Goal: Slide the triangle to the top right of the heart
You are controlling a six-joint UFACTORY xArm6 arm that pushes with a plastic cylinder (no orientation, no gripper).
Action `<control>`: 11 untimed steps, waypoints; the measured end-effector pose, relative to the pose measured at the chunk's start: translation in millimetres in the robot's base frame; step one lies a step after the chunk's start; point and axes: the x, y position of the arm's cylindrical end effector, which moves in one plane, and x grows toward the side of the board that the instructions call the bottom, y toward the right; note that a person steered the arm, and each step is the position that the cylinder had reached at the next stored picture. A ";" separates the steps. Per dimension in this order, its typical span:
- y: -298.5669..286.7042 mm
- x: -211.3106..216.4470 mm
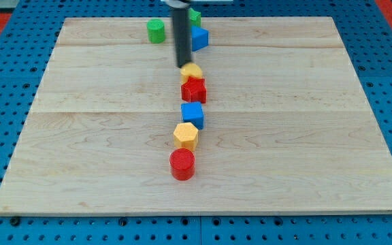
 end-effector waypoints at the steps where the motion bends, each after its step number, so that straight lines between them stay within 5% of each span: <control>1: 106.9 -29.0; 2: 106.3 -99.1; 3: 35.7 -112.2; 5: -154.8 -25.1; 6: -122.5 -5.8; 9: 125.8 -21.7; 10: 147.4 5.9; 11: 155.0 78.0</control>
